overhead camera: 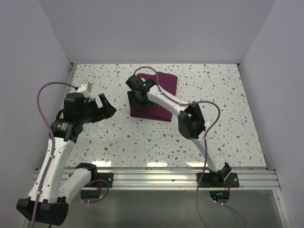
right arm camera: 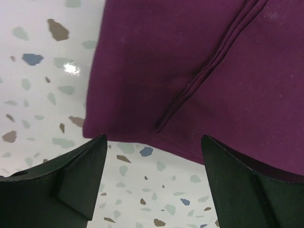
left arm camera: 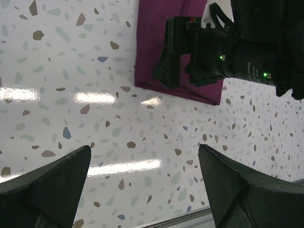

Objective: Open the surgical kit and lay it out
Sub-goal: Open the surgical kit at the center of the board.

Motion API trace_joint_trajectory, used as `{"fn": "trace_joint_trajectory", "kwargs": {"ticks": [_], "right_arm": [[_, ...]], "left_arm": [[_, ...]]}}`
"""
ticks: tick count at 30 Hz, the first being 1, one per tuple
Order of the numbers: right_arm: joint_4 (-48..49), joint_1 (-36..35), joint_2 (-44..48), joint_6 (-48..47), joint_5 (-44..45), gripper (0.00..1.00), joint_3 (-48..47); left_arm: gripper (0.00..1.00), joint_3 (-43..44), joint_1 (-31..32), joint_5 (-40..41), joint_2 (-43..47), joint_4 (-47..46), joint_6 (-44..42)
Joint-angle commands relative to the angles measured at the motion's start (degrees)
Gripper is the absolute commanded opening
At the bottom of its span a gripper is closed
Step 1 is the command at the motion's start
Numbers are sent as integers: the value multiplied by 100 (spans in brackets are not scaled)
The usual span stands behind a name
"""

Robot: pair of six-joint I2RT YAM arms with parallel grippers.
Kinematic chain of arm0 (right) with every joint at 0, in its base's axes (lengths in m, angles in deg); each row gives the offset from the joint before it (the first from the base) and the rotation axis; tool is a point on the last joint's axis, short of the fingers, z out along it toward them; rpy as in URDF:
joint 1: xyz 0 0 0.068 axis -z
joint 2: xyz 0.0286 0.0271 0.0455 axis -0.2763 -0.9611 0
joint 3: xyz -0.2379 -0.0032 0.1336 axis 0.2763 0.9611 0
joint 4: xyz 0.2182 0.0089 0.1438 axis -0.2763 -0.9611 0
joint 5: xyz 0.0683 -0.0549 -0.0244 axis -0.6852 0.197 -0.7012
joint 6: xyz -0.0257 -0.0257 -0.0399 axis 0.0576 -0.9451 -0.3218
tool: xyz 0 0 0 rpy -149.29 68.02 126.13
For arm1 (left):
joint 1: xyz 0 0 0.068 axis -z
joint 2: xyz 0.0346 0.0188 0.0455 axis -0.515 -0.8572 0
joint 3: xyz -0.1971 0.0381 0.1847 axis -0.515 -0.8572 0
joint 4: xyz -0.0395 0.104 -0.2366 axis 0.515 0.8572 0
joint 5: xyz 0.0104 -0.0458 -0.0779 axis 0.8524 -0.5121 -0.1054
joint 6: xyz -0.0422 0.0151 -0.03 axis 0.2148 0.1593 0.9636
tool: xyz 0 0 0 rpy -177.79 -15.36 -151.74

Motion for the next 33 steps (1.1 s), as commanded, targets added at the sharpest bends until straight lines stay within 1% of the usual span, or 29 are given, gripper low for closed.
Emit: {"fn": "trace_joint_trajectory", "kwargs": {"ticks": [1, 5, 7, 10, 11, 13, 14, 16, 17, 19, 20, 22, 23, 25, 30, 31, 32, 33], "right_arm": [[-240, 124, -127, 368, 308, 83, -179], [-170, 194, -355, 509, 413, 77, -108], [-143, 212, -505, 588, 396, 72, -100], [-108, 247, -672, 676, 343, 59, -82], [-108, 247, -699, 702, 317, 52, -73], [-99, 256, -742, 746, 273, 44, -38], [-108, 265, -725, 755, 273, 35, -12], [-108, 247, -664, 764, 282, 27, 76], [-117, 273, -551, 773, 282, 19, 102], [-196, 291, -392, 747, 317, 13, 173], [-222, 308, -174, 729, 352, 10, 199], [-301, 344, 117, 642, 492, 6, 304], [-328, 387, 266, 606, 553, 2, 357], [-381, 484, 785, 510, 755, 0, 585], [-372, 800, 1996, 325, 993, 0, 1586], [-372, 923, 2165, 307, 1063, 0, 1753], [-363, 985, 2297, 281, 1099, 0, 2085], [-328, 1038, 2420, 254, 1108, 0, 2254]], "left_arm": [[99, 84, 121, 129, 93, 201, -209], [99, 119, 227, 244, 85, 307, -315], [99, 145, 262, 288, 85, 377, -350], [100, 198, 341, 419, 41, 456, -411], [100, 198, 367, 446, 23, 474, -412], [100, 198, 403, 455, 6, 474, -429], [100, 198, 420, 455, -12, 474, -429], [100, 198, 447, 446, -47, 448, -429], [100, 198, 455, 446, -73, 439, -420], [100, 163, 464, 437, -109, 404, -403], [100, 154, 464, 437, -126, 386, -394], [100, 154, 456, 446, -161, 307, -403], [100, 172, 464, 516, -170, 281, -411], [100, 277, 464, 665, -249, 245, -455], [100, 593, 464, 1017, -767, 140, -640], [100, 707, 464, 1035, -864, 131, -701], [100, 778, 473, 1279, -1065, 114, -728], [100, 839, 464, 1316, -1162, 35, -763]]}}
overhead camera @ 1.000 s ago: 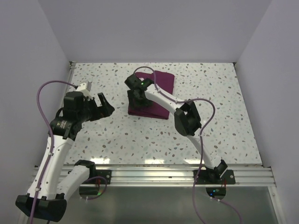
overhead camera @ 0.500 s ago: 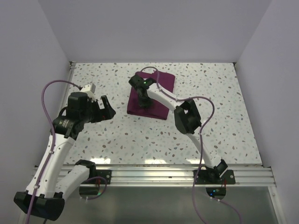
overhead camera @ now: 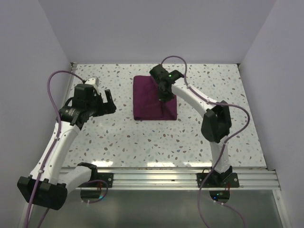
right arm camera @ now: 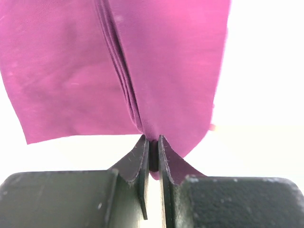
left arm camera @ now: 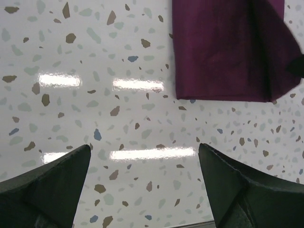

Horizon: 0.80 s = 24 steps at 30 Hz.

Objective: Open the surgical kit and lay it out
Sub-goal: Open the surgical kit at the center of the board.

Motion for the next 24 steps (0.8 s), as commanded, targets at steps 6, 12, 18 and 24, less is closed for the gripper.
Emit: {"fn": "trace_joint_trajectory", "kwargs": {"ticks": [6, 12, 18, 24], "right_arm": [[-135, 506, 1520, -212, 808, 0, 1675], [-109, 884, 2092, -53, 1116, 0, 2792], [-188, 1375, 2258, -1, 1502, 96, 3355], [-232, 2096, 2619, -141, 1354, 98, 3593]], "left_arm": [[100, 942, 595, 665, -1294, -666, -197], [100, 1154, 1948, 1132, -2445, -1044, 304], [100, 1705, 2968, 1360, -3983, -1300, 796], [100, 3111, 3479, 2037, -5627, -668, 919]]}}
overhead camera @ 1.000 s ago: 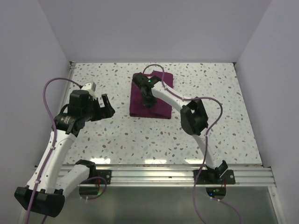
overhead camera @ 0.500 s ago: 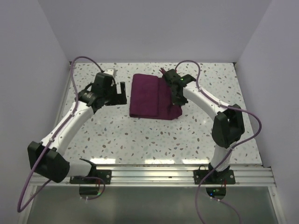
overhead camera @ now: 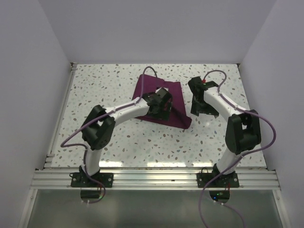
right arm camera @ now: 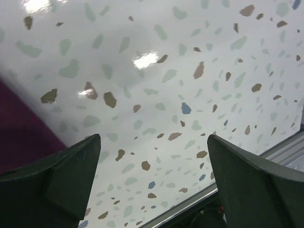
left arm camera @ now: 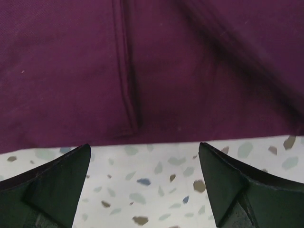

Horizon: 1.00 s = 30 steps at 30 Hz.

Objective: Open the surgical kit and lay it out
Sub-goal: Open the surgical kit at the center of the board.

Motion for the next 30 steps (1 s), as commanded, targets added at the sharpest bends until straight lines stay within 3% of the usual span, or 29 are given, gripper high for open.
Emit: {"fn": "trace_joint_trajectory", "kwargs": {"ticks": [1, 6, 12, 15, 16, 18, 24, 30], "right_arm": [[-147, 285, 521, -69, 141, 98, 19], [-173, 312, 969, -201, -70, 98, 37], [72, 312, 1400, -613, -1159, 96, -525], [362, 303, 1445, -728, -1737, 94, -842], [467, 303, 1427, -746, -1888, 93, -929], [731, 294, 1235, -799, -2214, 92, -1035], [688, 259, 85, -720, -2627, 88, -1966], [723, -30, -822, -737, -2839, 88, -2854]], "left_arm": [[100, 834, 113, 679, -505, 281, 299], [99, 1160, 104, 1084, -1024, 519, 378], [76, 785, -18, 1279, -1016, 459, 475], [52, 589, -159, 1129, -963, 230, 387], [30, 607, -203, 1059, -989, 221, 370], [2, 738, -238, 1041, -990, 220, 273], [0, 1414, -387, 760, -639, 176, -131], [0, 2057, -1511, -47, 258, 282, -149]]}}
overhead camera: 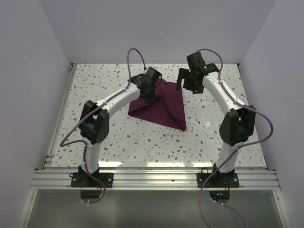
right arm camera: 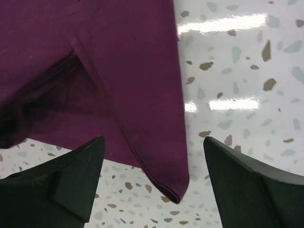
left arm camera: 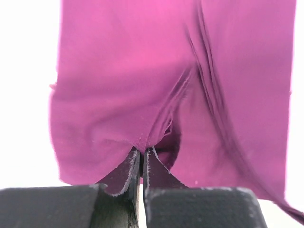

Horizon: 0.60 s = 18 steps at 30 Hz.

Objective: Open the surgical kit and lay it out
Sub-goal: Open the surgical kit at the center of the board.

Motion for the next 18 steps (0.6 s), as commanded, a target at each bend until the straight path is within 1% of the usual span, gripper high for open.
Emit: {"fn": "trace_joint_trajectory", "kwargs": {"ticks": [1, 3, 4, 6, 8, 9, 10, 11, 12, 13, 15, 18], "right_arm": [[37, -234, -448, -90, -345, 88, -692], [11, -374, -704, -55, -345, 88, -913], [2, -410, -958, -38, -345, 88, -1158], [-77, -550, -1240, 33, -328, 88, -1440], [-200, -708, -1697, 77, -310, 88, -1932], [-253, -761, -1872, 85, -267, 89, -2116], [-323, -814, -2031, 86, -231, 89, -2501], [-463, -867, -2354, 86, -222, 89, -2688], [-516, -902, -2497, 112, -205, 89, -2863], [-604, -920, -2629, 112, -187, 89, -3178], [-666, -938, -3006, 164, -100, 89, -3435], [-710, -946, -3410, 200, 129, 88, -3735]], "left_arm": [[0, 586, -1124, -492, 1106, -125, -175], [0, 656, -1478, -624, 1221, -46, -289], [0, 639, -1767, -651, 1283, 77, -316], [0, 342, -1988, -590, 1371, 183, -342], [0, -386, -2270, -624, 1608, 149, -281], [21, -685, -2453, -694, 1713, 79, -185], [43, -1001, -2542, -782, 1949, -105, -132], [63, -1614, -2630, -870, 2056, -229, -71], [99, -1898, -2787, -993, 2144, -343, -44], [100, -2327, -2876, -1037, 2275, -466, -18], [100, -2655, -3026, -1256, 2312, -572, -61], [100, -3078, -3079, -1327, 2312, -695, -175]]}}
